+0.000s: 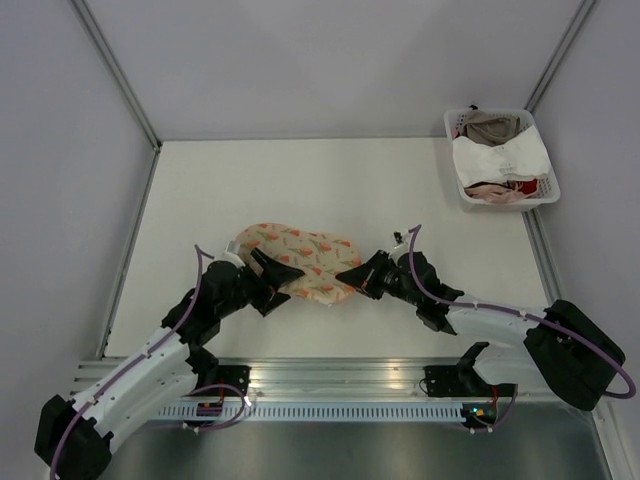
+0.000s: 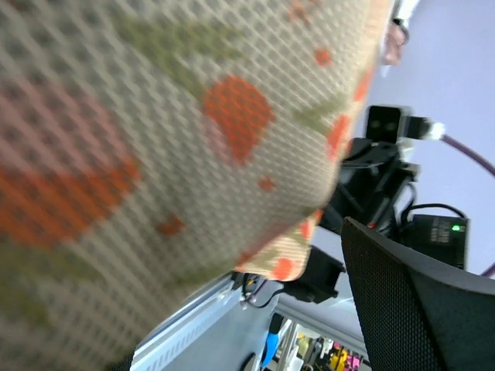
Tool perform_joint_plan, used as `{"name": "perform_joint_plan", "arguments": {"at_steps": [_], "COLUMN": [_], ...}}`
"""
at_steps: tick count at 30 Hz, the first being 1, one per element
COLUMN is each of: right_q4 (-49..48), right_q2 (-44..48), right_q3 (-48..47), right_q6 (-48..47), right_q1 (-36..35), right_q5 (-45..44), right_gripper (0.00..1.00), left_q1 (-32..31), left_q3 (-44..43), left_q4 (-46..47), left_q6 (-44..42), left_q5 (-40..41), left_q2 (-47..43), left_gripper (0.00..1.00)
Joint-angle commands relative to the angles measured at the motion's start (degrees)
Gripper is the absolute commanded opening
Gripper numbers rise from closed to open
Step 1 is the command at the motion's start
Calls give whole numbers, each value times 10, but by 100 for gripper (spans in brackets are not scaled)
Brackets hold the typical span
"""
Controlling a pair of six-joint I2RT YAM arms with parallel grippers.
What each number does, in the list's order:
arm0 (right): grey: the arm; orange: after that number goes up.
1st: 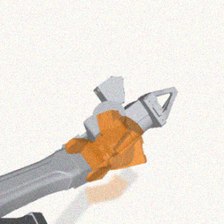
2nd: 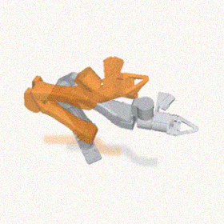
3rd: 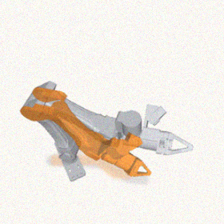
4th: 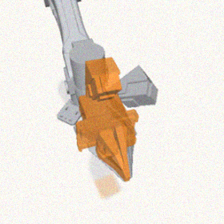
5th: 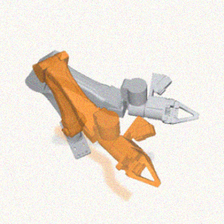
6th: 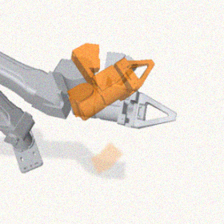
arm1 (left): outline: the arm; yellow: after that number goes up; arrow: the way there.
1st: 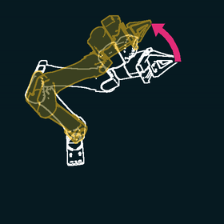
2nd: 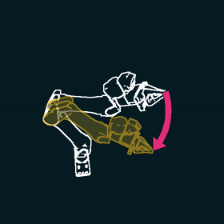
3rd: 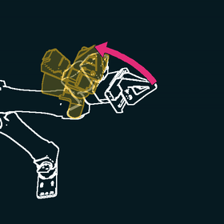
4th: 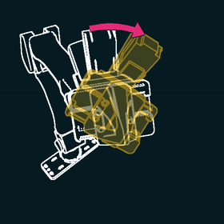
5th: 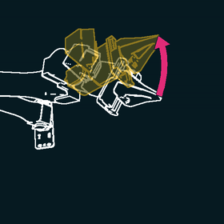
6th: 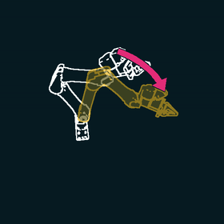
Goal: Unzip the laundry bag and remove the bra
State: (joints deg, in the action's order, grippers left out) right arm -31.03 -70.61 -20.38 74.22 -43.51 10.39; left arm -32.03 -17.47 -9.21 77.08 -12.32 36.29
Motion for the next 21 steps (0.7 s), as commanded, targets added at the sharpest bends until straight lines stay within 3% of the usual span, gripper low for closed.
{"name": "perform_joint_plan", "arguments": {"at_steps": [1, 8, 10, 13, 16, 17, 18, 19, 21], "right_q4": [-18, -19, -5, 30, 91, 115, 149, 168, 208], "right_q2": [21, 42, 55, 84, 105, 110, 117, 130, 144], "right_q3": [-4, -2, -1, -7, -26, -38, -41, -47, -55], "right_q6": [10, 3, -2, -21, -55, -69, -89, -103, -140], "right_q1": [-11, -11, -12, -11, -11, -11, -11, -11, -11], "right_q5": [1, 10, 8, -3, -23, -30, -44, -55, -66], "right_gripper": [0, 0, 0, 0, 0, 2, 8, 32, 51], "left_q1": [-47, -83, -83, -83, -83, -83, -83, -83, -83], "left_q3": [-57, -84, -80, -77, -85, -87, -90, -94, -94], "left_q4": [117, 199, 213, 231, 234, 233, 226, 225, 232], "left_q6": [26, 31, 26, 13, 0, -1, 1, 1, 0], "left_q5": [76, 89, 96, 110, 117, 120, 121, 121, 121], "left_q2": [39, 169, 179, 179, 179, 181, 183, 187, 192], "left_gripper": [100, 100, 93, 76, 45, 28, 3, 2, 2]}}
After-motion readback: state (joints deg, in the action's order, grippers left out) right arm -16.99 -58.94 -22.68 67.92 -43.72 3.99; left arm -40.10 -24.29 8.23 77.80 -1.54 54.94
